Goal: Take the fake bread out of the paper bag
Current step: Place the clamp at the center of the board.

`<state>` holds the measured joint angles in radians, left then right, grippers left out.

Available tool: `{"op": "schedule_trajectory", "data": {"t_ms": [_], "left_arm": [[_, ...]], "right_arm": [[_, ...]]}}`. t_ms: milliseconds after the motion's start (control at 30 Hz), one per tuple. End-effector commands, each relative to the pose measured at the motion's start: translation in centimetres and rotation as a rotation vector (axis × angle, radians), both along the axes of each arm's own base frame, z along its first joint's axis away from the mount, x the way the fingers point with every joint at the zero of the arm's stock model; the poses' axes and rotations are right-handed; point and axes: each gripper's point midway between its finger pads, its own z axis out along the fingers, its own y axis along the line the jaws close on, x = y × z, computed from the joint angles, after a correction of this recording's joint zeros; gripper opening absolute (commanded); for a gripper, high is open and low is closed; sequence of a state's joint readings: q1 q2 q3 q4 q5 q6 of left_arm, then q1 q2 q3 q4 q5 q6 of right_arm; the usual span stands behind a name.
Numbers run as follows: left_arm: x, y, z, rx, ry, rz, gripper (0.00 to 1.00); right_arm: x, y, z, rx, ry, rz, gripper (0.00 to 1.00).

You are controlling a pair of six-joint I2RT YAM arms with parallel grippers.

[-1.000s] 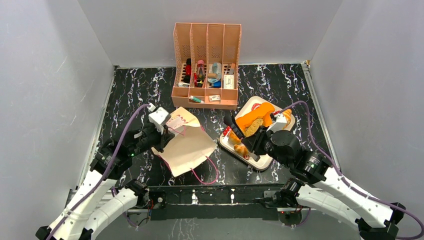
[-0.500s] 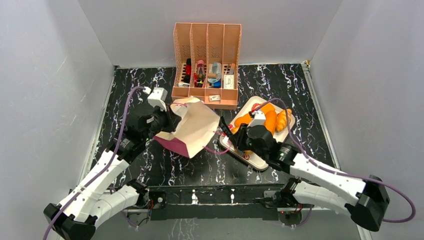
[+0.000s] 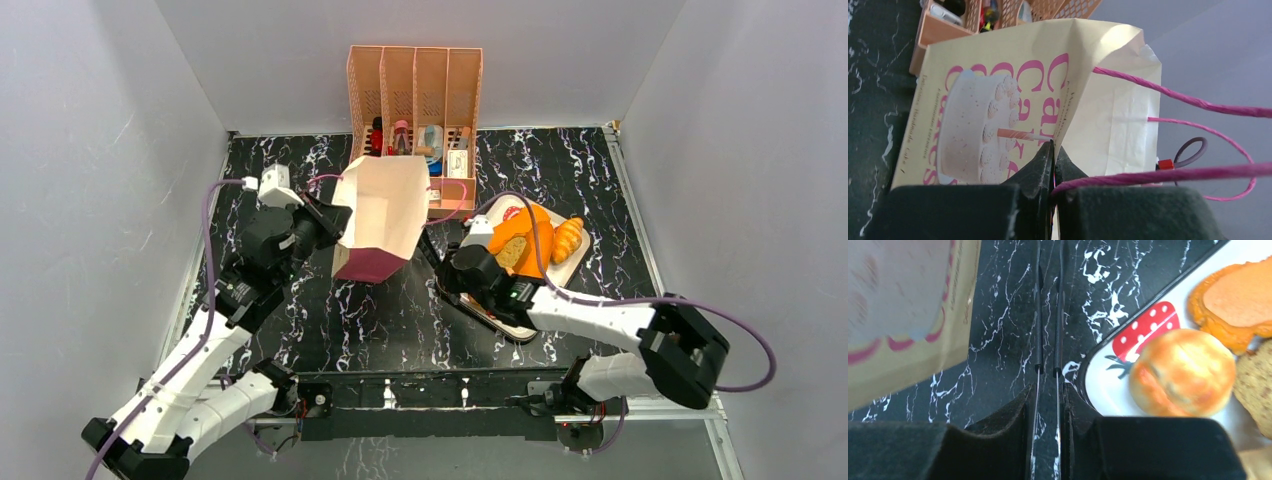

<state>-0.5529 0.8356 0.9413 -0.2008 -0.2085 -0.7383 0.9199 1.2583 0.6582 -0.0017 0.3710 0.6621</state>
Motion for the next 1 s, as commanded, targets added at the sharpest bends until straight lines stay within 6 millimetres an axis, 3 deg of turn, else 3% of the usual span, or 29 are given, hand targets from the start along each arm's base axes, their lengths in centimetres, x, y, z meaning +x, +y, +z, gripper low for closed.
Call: {"op": "schedule_trajectory", "data": {"t_ms": [0, 133, 333, 467, 533, 800, 967], "left_arm": [[-0.1, 0.2, -1.8, -0.107, 0.038, 0.057, 0.00], [-0.4, 0.2, -3.7, -0.161, 0.057, 0.066, 0.00], [-0.9, 0.8, -3.8, -0.188, 0.056, 0.089, 0.00], [-1.4, 0.8, -5.3, -0.252, 0.103, 0.105, 0.00], [-1.6, 1.1, -5.8, -0.267, 0.109, 0.123, 0.00], [-1.6, 2.0, -5.7, -0.339, 0.107, 0.185, 0.00], [-1.4, 1.7, -4.1, -0.370, 0.090, 0.177, 0.00]], "right_arm": [[2.6, 3.3, 3.2, 0.088, -0.126, -0.032, 0.13], [3.5, 4.4, 1.2, 0.059, -0.116, -0.065, 0.13], [3.8, 6.5, -2.0, -0.009, -0.099, -0.102, 0.14], [4.1, 7.7, -3.9, -0.044, -0.082, -0.118, 0.16], [4.1, 8.1, -5.9, -0.079, -0.052, -0.124, 0.17], [3.7, 8.6, -8.9, -0.146, -0.009, -0.161, 0.20], [3.5, 8.9, -9.0, -0.147, 0.007, -0.159, 0.29]]}}
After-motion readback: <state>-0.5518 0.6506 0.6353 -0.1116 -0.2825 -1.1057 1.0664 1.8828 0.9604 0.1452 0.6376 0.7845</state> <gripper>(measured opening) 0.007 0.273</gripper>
